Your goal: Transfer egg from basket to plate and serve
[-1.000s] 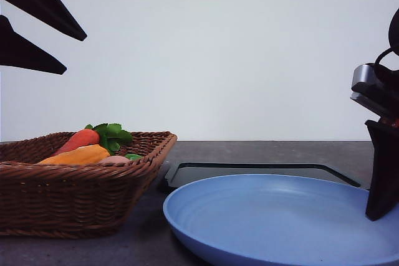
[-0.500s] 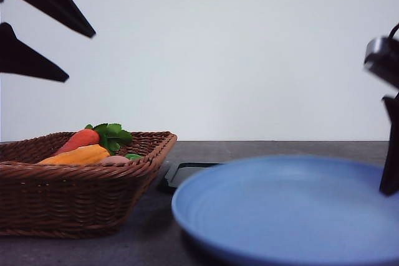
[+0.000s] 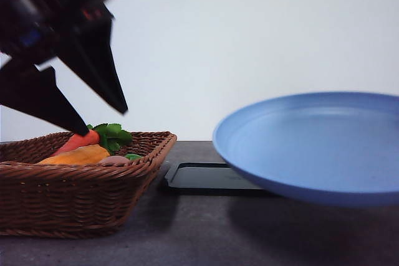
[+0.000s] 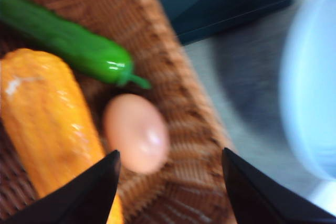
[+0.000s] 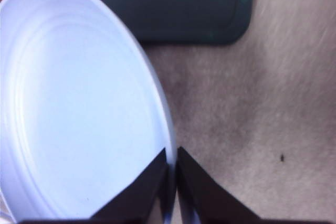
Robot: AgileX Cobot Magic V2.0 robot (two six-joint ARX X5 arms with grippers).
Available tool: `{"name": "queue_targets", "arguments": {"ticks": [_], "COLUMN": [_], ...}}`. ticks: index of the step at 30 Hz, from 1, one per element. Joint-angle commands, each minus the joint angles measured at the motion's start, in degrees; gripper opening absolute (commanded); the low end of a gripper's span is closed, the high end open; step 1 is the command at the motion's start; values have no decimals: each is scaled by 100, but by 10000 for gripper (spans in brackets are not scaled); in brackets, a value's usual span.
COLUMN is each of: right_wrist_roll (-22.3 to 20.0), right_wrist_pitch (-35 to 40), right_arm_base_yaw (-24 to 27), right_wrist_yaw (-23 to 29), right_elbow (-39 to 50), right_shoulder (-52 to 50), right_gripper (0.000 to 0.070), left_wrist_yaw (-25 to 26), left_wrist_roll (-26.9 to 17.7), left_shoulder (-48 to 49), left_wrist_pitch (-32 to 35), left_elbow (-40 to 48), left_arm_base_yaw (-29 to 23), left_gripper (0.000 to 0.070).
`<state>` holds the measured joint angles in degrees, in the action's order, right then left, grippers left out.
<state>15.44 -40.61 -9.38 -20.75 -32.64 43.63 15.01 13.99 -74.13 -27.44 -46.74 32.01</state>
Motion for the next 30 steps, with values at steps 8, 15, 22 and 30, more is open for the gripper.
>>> {"name": "queue_targets", "arguments": {"ticks": [8, 15, 22, 30], "right_wrist_roll": [66, 61, 61, 61], "right_wrist_pitch": [-104, -100, -99, -102], "right_arm_base_yaw": [70, 70, 70, 67], "right_wrist_yaw": [5, 20, 24, 18], "right_elbow": [-123, -123, -123, -123], "right_shoulder": [-187, -185, -185, -187], "right_gripper": [0, 0, 0, 0], "left_wrist_yaw": [-57, -174, -174, -173], "left_wrist_roll": [-321, -450, -453, -457], "left_shoulder": [-854, -1087, -1097, -1248], "left_wrist_pitch": [162, 190, 366, 306], "left_elbow": [-269, -269, -269, -269], "left_arm_base_yaw": [63, 63, 63, 64], "left_gripper": [398, 395, 376, 338]}}
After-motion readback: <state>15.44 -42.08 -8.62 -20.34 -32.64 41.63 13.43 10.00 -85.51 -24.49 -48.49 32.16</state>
